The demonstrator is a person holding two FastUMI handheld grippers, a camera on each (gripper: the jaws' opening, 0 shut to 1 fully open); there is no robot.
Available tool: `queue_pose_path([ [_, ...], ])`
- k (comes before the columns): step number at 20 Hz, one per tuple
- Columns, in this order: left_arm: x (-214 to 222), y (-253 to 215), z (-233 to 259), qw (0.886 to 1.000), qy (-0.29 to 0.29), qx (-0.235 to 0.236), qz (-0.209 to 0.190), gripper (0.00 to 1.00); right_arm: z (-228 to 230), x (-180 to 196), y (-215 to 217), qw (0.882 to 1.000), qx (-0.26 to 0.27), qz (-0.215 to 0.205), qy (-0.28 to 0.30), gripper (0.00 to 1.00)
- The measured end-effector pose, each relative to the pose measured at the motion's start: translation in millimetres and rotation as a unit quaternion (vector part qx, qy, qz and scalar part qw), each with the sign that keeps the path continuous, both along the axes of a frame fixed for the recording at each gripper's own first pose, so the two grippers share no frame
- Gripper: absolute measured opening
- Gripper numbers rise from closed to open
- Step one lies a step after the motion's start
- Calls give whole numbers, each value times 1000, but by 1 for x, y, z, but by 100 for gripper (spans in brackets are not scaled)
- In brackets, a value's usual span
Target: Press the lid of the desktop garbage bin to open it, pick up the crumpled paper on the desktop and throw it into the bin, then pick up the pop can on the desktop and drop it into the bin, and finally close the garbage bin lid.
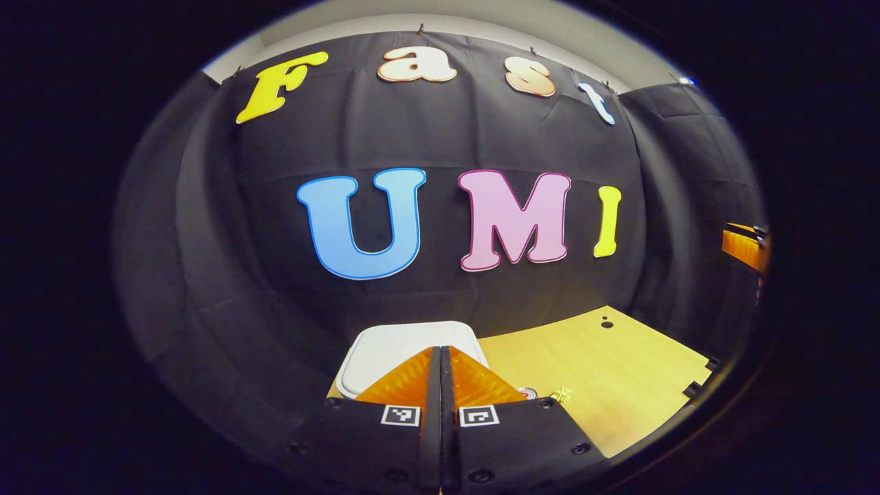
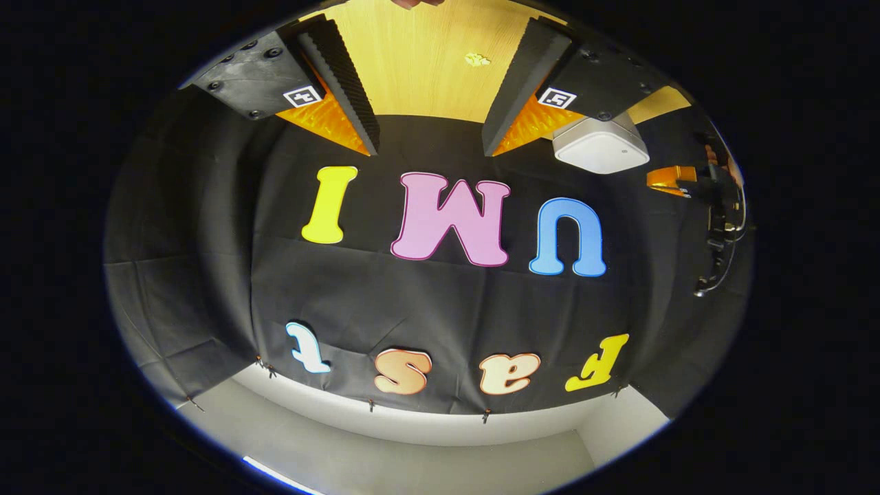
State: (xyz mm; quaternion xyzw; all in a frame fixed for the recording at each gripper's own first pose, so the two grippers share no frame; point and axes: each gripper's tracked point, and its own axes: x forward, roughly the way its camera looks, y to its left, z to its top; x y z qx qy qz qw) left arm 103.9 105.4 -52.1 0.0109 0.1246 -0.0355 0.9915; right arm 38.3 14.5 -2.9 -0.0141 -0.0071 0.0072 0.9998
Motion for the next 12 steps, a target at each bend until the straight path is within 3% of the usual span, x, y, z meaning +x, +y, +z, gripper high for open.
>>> queue_pose_path([
  [2, 17, 1, -12, 999, 30, -16, -2, 7, -5, 5, -2, 1000, -2, 7, 0, 97],
  [7, 46, 14, -55, 992, 115, -25, 41, 7, -22, 34, -18, 1000, -7, 25, 14, 98],
  [12, 58, 23, -98, 977, 197, -22, 79, 7, -46, 85, -26, 998, -3, 60, 27, 98],
])
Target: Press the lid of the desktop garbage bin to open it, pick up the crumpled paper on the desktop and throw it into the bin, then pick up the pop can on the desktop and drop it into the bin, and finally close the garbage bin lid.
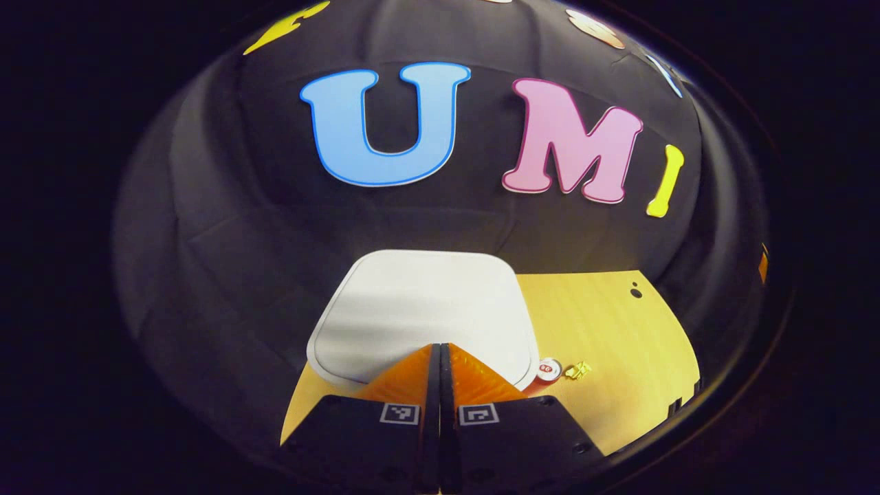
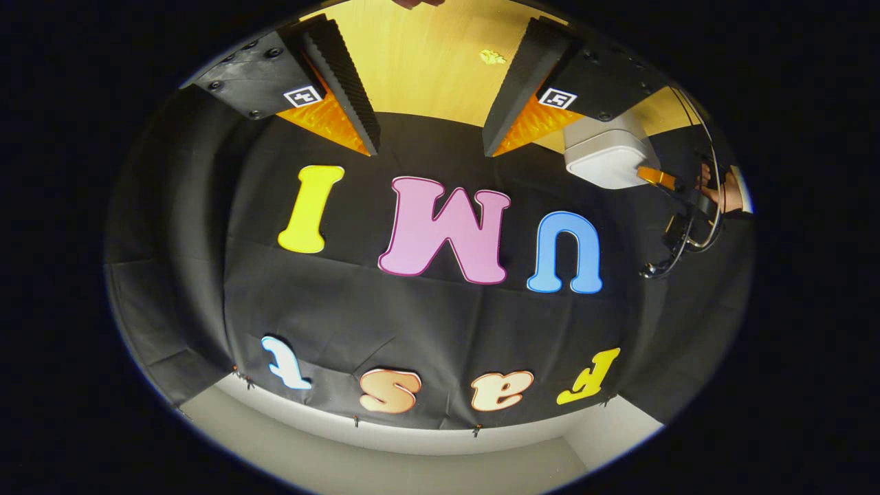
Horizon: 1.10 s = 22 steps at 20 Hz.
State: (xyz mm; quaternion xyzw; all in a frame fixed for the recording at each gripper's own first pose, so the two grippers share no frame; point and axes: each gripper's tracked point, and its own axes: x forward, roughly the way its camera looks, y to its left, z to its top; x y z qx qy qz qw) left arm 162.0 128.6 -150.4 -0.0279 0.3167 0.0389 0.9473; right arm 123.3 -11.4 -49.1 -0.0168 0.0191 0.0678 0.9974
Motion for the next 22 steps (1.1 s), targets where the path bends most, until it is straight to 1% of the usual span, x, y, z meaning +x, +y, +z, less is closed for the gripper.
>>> queue_pose_path([
  [1, 7, 2, 1, 1000, -5, 15, -3, 10, -6, 10, -1, 1000, 1, 6, 3, 98],
  [2, -1, 1, -5, 1000, 14, 21, 0, 7, -12, 20, -3, 1000, 2, 12, 8, 98],
  [4, -4, 4, -5, 999, 27, 30, 11, 8, -28, 38, -3, 999, 12, 27, 22, 98],
  [6, -3, 3, -3, 999, 35, 25, 32, 8, -48, 54, 0, 998, 28, 43, 46, 98],
  [8, -4, 6, -3, 998, 35, 43, 35, 7, -65, 65, 3, 995, 37, 55, 70, 98],
  [11, 8, 7, 8, 996, 6, 85, 29, 7, -75, 73, -1, 994, 32, 55, 88, 98],
  [12, 6, 5, 11, 996, 5, 79, 34, 8, -75, 74, -4, 994, 31, 51, 90, 98],
  [14, 14, -5, 24, 998, -21, 43, 39, 7, -73, 74, -4, 994, 32, 46, 96, 98],
  [15, 20, -9, 34, 998, -38, 41, 38, 7, -70, 73, -4, 994, 31, 41, 95, 98],
  [19, 17, -10, 74, 995, -82, 53, 12, 7, -63, 67, -3, 996, 26, 12, 89, 98],
  [22, 12, -11, 101, 990, -124, 71, -9, 8, -68, 66, 5, 994, 27, 3, 101, 98],
])
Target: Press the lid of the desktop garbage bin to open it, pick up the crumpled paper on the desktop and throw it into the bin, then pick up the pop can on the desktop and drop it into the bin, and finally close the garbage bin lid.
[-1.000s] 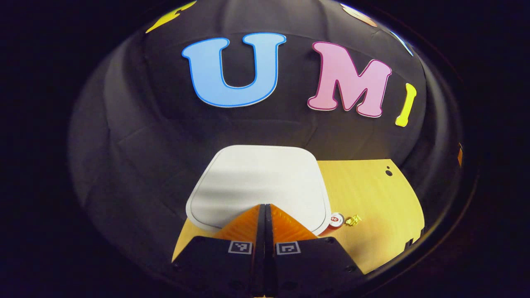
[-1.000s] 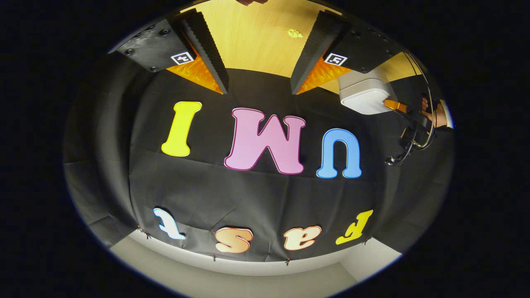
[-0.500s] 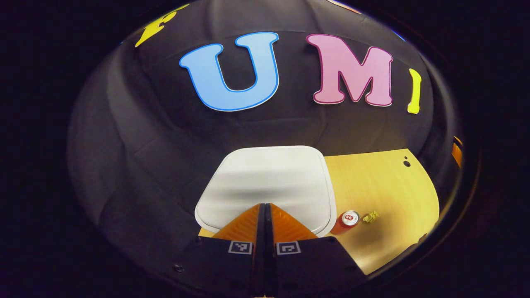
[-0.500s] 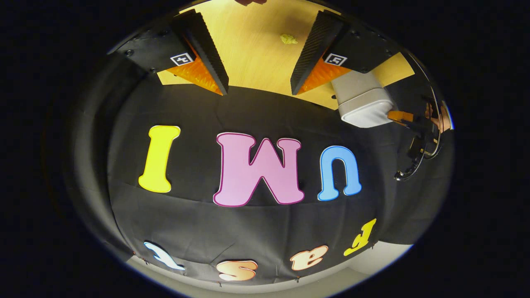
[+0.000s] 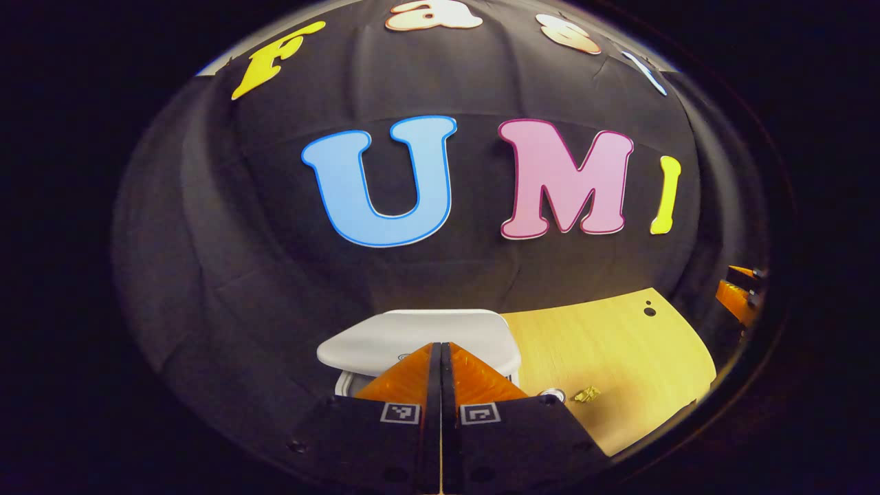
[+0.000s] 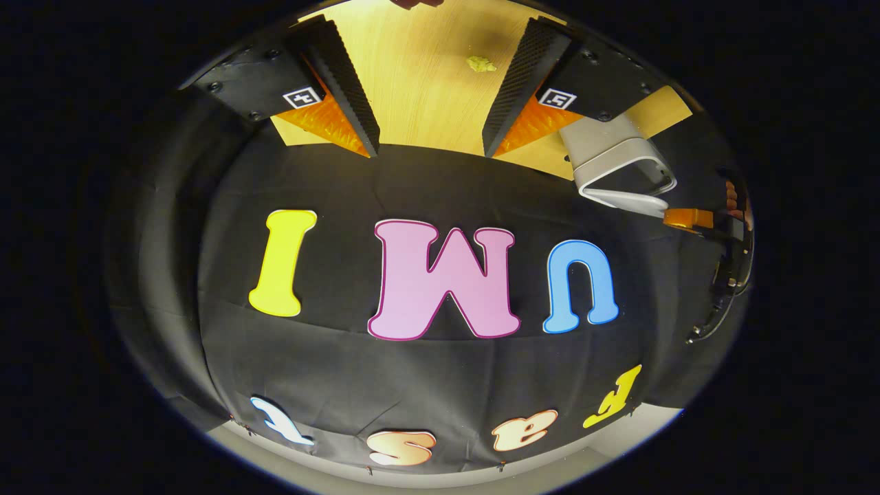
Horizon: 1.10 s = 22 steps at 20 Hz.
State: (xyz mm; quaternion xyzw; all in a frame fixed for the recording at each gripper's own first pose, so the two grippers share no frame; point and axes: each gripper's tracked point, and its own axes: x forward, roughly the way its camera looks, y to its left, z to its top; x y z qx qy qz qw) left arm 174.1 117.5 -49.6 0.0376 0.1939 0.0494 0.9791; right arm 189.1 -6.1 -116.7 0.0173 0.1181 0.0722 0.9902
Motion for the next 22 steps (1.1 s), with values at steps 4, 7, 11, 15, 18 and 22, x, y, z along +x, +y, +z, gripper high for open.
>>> queue_pose_path([
  [4, -16, -7, 25, 999, -28, -22, -16, 8, -5, 2, 8, 1000, -12, -9, 7, 98],
  [7, -32, 2, 40, 998, -55, -14, -13, 10, -14, 6, 23, 1000, -12, 0, 23, 98],
  [11, -52, 1, 59, 995, -97, -4, -32, 28, -36, 13, 49, 998, -6, 21, 54, 98],
  [15, -73, 11, 54, 995, -102, -12, -14, 95, -74, 17, 80, 995, 0, 41, 91, 98],
  [18, -90, 24, 66, 993, -121, -9, 5, 99, -124, 19, 95, 988, -2, 53, 146, 98],
  [22, -117, 34, 74, 991, -135, -2, 27, 99, -187, 20, 102, 976, -14, 62, 209, 99],
])
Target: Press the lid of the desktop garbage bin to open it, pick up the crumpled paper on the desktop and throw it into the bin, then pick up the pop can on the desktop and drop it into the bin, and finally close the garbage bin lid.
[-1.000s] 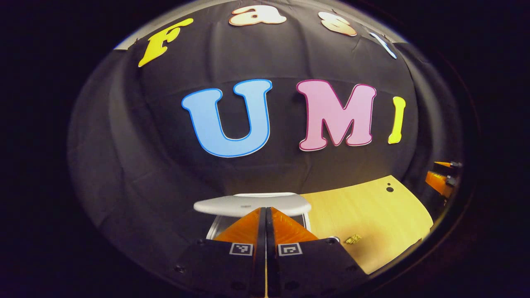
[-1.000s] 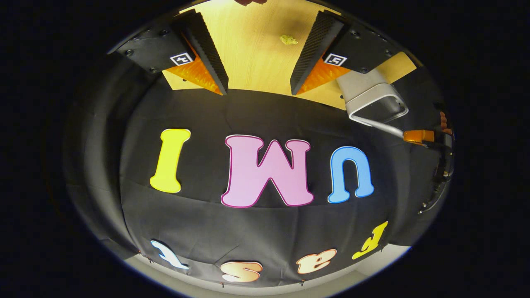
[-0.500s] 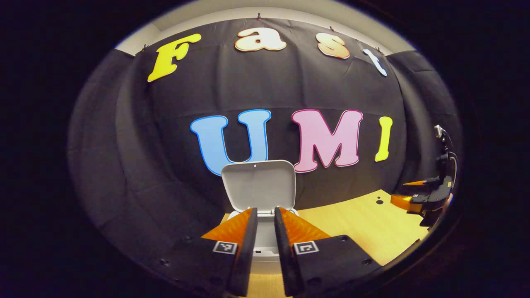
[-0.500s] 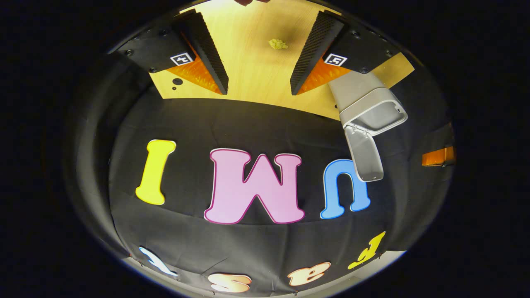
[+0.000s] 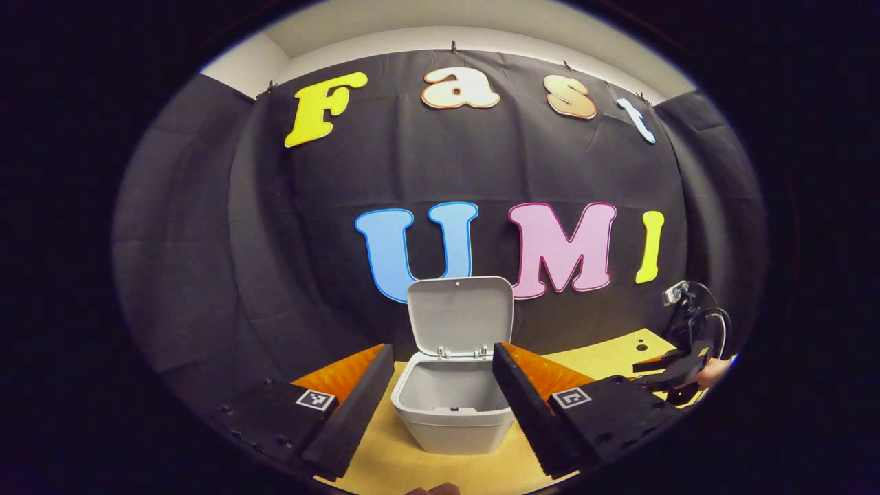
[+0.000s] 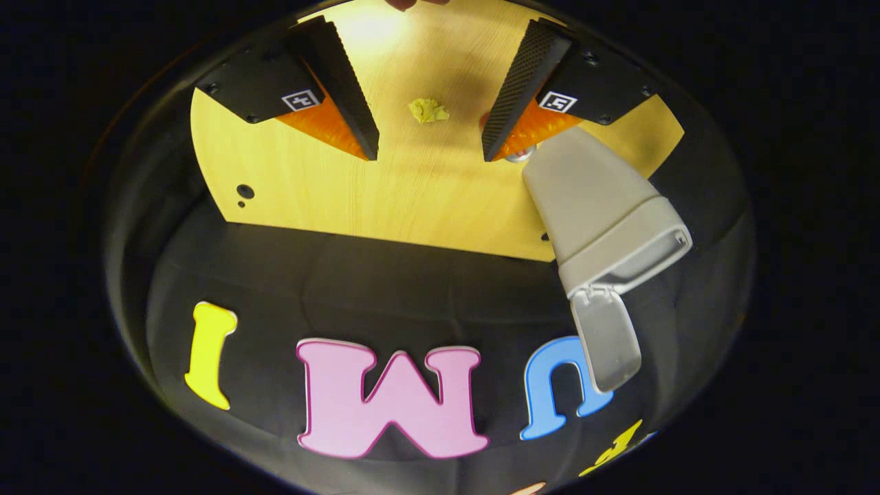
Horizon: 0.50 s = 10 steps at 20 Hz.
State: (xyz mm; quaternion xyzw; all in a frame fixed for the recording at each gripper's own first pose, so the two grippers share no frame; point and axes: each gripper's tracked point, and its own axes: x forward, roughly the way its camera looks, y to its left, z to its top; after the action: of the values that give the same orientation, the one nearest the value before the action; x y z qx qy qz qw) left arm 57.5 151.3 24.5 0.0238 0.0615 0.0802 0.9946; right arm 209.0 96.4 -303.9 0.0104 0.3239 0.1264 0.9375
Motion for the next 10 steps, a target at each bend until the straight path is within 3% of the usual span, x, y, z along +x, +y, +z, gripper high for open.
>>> queue_pose_path([
  [5, -25, -2, 6, 1000, -8, 3, 20, 99, -92, 3, 7, 993, 5, -6, 119, 99],
  [10, -42, -12, 8, 999, -1, 33, 30, 99, -158, 14, -1, 984, -31, -14, 174, 98],
])
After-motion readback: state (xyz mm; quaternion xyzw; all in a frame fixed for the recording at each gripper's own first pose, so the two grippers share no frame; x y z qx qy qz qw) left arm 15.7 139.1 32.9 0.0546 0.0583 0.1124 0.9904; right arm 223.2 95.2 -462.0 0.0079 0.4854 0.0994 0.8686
